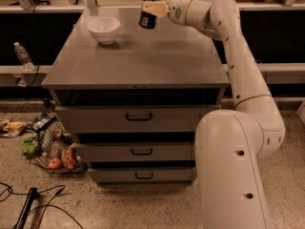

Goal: Pick pepsi can

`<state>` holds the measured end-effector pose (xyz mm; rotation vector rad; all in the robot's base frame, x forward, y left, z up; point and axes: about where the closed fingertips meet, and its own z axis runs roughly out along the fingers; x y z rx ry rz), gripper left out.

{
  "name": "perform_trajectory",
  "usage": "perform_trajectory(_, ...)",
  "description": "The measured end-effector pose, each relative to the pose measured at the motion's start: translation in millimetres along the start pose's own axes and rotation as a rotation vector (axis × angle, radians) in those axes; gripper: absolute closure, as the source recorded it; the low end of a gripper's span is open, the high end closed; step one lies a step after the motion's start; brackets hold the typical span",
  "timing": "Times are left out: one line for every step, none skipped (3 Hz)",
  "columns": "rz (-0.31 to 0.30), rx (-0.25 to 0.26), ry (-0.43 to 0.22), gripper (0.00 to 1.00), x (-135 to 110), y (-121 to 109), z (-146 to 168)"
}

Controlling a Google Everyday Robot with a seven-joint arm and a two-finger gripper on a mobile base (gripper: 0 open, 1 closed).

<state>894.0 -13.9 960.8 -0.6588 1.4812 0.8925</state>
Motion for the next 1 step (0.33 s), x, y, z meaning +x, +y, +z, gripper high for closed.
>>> perform_trajectory(0.005,-0.002,-0.001,1.00,-1.3,1.2,0.4)
